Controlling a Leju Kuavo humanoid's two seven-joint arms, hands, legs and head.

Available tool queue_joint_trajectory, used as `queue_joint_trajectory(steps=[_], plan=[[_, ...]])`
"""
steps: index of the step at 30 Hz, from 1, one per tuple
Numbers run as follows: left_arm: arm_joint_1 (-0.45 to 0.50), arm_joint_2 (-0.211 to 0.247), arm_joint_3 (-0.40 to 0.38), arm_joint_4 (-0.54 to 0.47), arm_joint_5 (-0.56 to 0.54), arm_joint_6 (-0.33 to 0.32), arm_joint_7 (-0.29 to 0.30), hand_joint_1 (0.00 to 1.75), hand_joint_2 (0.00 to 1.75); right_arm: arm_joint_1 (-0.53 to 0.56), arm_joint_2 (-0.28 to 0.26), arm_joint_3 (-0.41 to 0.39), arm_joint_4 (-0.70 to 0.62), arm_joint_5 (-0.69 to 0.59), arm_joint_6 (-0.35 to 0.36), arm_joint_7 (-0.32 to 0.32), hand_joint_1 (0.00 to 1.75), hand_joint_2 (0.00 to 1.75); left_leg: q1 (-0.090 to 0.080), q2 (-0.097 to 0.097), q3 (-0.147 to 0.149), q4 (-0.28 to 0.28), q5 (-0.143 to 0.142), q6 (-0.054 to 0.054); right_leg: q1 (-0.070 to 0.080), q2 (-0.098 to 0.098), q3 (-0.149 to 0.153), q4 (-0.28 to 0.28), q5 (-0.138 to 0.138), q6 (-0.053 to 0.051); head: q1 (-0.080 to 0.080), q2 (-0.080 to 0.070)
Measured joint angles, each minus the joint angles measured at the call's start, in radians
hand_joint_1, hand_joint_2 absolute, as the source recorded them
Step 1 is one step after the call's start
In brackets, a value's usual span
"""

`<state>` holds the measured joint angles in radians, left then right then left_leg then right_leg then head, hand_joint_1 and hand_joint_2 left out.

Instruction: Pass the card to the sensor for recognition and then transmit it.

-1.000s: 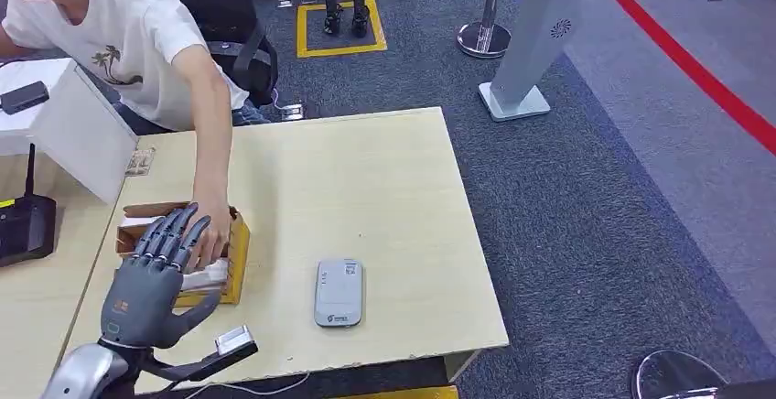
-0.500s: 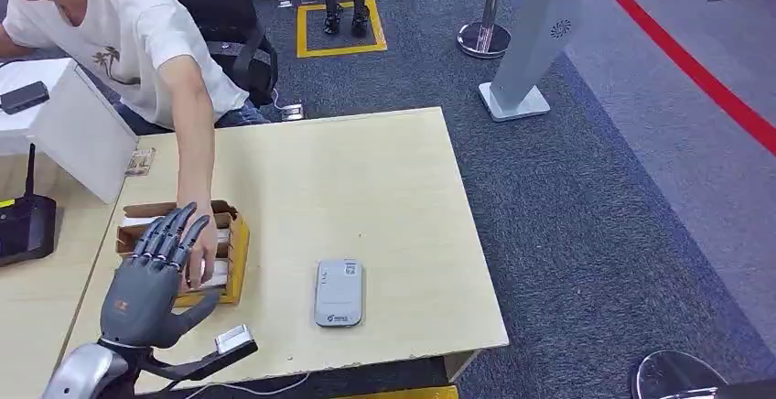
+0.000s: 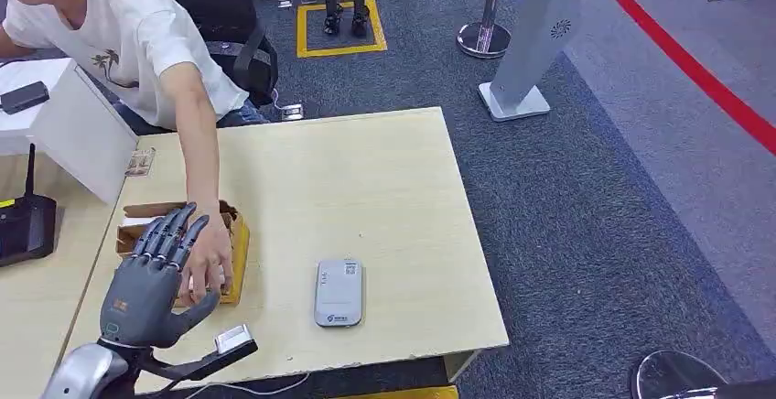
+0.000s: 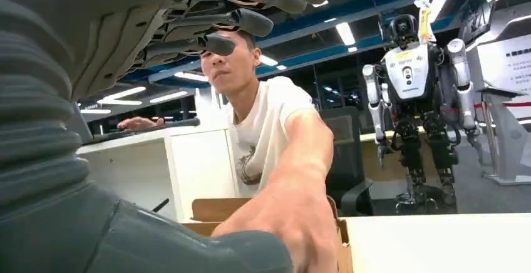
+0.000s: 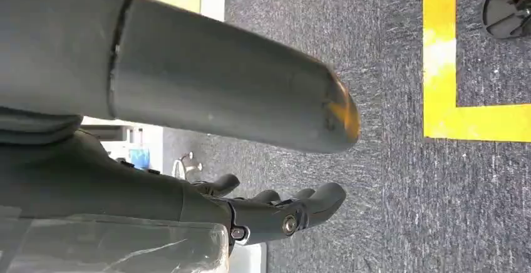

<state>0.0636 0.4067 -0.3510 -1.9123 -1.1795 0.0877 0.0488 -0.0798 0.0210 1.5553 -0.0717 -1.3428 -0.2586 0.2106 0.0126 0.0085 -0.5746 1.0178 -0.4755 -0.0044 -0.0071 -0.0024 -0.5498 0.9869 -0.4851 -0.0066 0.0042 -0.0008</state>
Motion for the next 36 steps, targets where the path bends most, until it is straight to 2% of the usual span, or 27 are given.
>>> queue_joint_trajectory(steps=[36], plan=[[0.000, 0.001, 0.006, 0.000, -0.004, -0.004, 0.010, 0.00, 1.75, 0.000, 0.000, 0.000, 0.001, -0.002, 0.000, 0.001, 0.00, 1.75, 0.000, 0.000, 0.000, 0.000, 0.000, 0.000, 0.000, 0.000, 0.000, 0.000, 0.000, 0.000, 0.000, 0.000]])
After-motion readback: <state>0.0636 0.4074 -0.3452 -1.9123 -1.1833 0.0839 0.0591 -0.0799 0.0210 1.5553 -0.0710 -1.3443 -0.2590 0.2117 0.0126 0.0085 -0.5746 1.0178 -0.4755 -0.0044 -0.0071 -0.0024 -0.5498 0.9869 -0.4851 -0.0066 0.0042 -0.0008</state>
